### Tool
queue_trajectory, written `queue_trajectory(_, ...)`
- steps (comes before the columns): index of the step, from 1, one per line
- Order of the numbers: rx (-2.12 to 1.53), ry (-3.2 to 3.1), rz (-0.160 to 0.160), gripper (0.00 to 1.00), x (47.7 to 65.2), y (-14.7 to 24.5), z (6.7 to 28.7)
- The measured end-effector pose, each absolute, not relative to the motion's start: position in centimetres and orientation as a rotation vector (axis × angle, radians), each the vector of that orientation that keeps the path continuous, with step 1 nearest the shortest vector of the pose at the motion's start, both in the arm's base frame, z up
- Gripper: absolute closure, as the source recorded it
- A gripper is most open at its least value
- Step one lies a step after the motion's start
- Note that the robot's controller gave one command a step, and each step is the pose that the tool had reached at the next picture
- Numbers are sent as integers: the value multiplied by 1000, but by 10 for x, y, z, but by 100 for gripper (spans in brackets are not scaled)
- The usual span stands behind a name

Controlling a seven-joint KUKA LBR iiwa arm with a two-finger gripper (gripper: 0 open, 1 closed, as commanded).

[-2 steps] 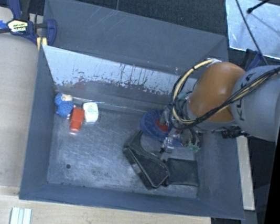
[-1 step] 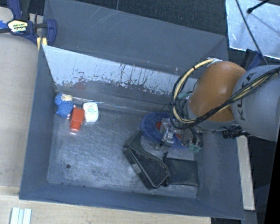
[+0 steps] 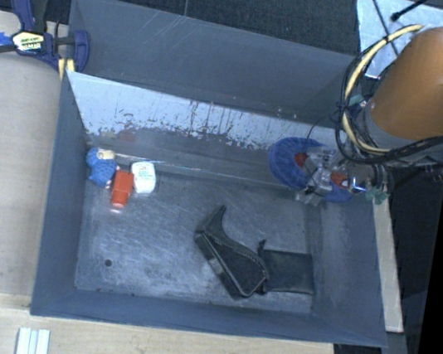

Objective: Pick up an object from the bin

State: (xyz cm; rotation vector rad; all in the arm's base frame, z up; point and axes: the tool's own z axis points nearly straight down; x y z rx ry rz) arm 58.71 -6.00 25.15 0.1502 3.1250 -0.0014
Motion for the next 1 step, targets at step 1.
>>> queue_trajectory(1,66,3127,-5,100,562,-116,445)
